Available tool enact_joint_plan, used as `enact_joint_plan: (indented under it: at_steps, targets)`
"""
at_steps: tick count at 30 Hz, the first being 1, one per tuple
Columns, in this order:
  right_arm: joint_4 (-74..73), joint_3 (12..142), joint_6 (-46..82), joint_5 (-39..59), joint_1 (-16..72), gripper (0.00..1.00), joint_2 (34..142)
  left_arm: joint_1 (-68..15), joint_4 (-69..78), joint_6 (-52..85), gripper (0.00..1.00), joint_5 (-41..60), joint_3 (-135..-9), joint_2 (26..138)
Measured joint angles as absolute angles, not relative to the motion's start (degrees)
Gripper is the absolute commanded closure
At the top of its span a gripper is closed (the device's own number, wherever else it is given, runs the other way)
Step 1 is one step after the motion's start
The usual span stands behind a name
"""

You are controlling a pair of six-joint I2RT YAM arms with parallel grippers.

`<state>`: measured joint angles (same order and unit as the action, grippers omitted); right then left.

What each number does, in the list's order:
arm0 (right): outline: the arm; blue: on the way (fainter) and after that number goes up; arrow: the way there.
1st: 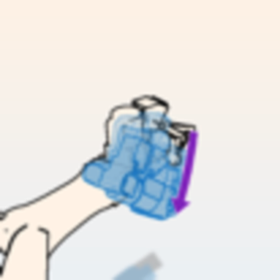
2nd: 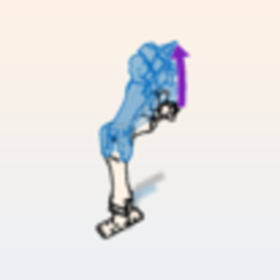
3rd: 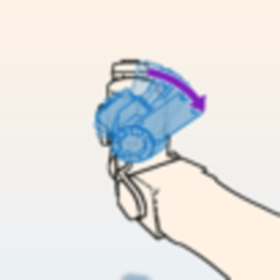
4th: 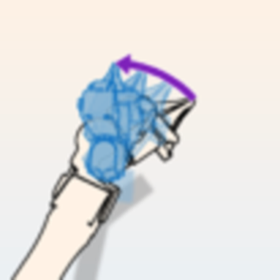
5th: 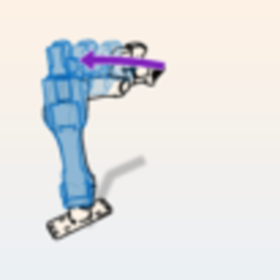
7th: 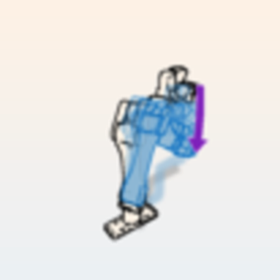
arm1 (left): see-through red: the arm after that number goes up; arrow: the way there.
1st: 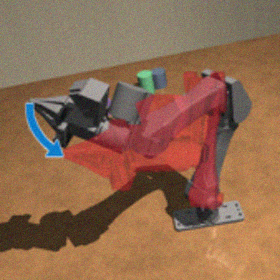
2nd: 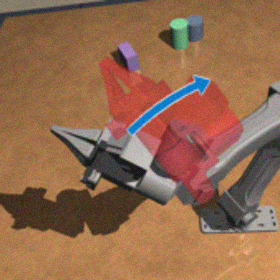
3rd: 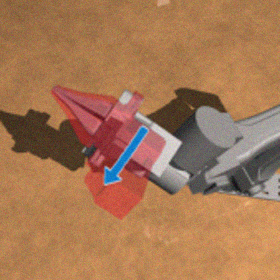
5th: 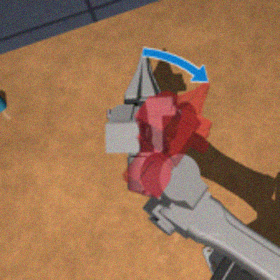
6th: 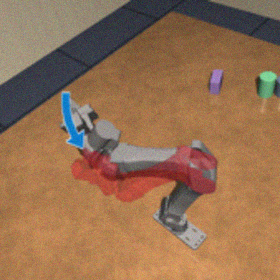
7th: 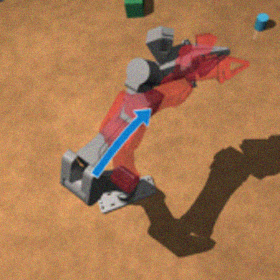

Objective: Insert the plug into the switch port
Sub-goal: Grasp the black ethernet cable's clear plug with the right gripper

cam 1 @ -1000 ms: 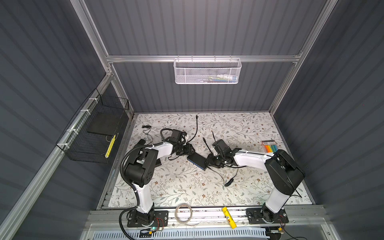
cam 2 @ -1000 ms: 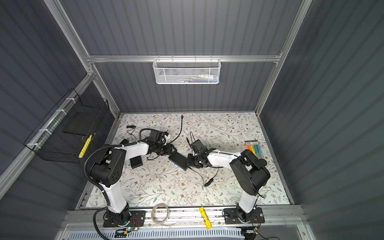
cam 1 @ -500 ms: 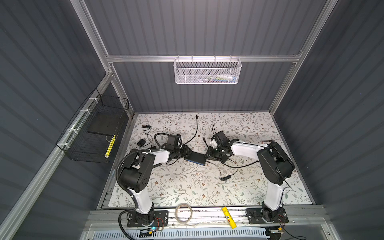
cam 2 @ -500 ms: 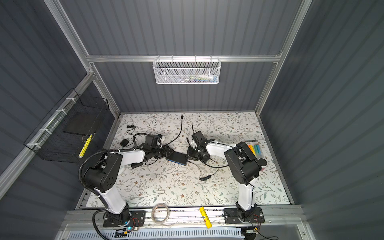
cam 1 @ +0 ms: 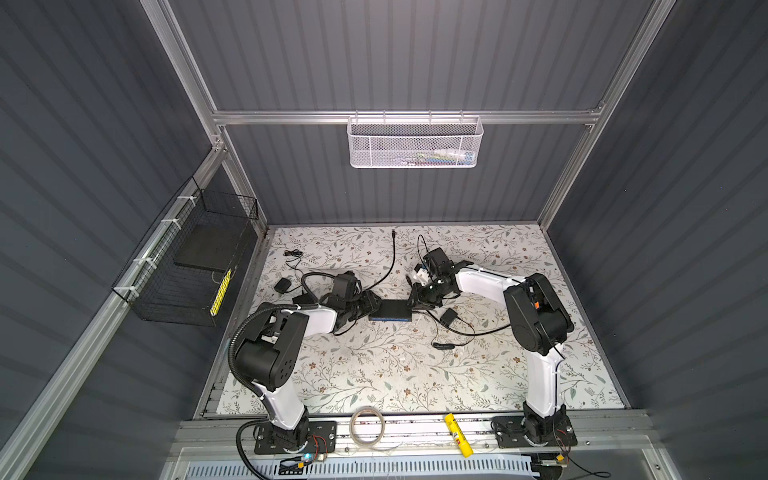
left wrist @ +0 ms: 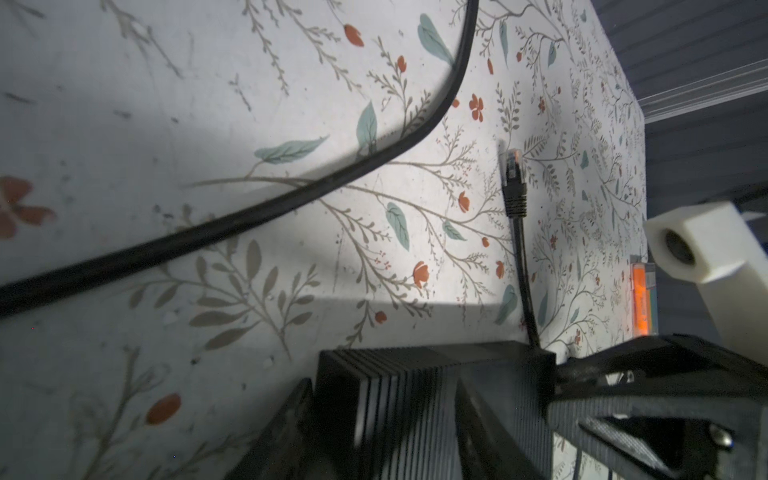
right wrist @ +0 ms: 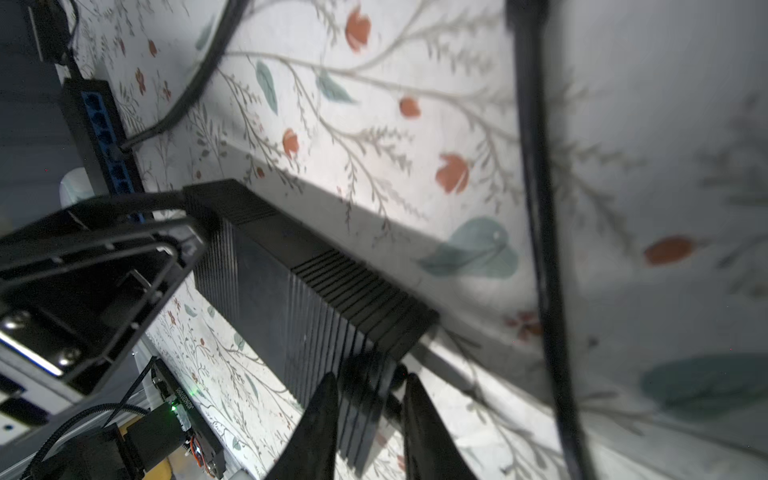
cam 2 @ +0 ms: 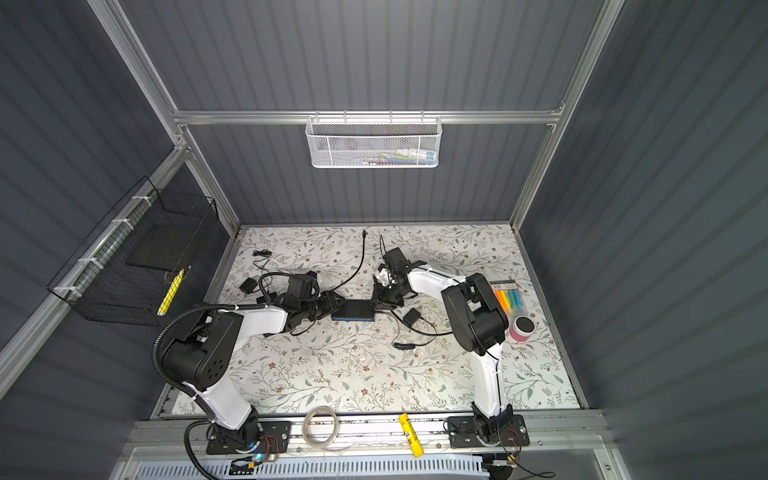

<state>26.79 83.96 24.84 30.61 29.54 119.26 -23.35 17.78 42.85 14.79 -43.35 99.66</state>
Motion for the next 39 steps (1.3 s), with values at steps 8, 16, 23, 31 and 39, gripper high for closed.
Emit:
enact_joint_plan:
  at_steps: [8, 16, 23, 31, 39]
  targets:
    - [36.07, 98.85, 11.99, 28.67, 27.22, 0.64, 123.72, -23.40, 17.91, 43.97, 0.37, 17.04, -42.57, 98.85]
    - [41.93, 110.28, 4.16, 21.04, 26.76, 0.64, 128.33, -15.86, 4.36, 39.27, 0.33, 16.51, -42.48, 90.65]
    - [42.15, 113.38, 2.63, 16.10, 27.18, 0.64, 134.72, -10.96, -5.56, 34.57, 0.31, 14.96, -45.15, 81.12]
    - [42.61, 115.83, 1.67, 12.53, 29.50, 0.68, 138.28, -8.99, -10.15, 31.99, 0.31, 14.52, -46.46, 78.65]
    - [43.66, 115.85, 1.21, 10.02, 30.33, 0.92, 138.32, -8.88, -10.59, 31.64, 0.33, 14.96, -46.44, 79.40]
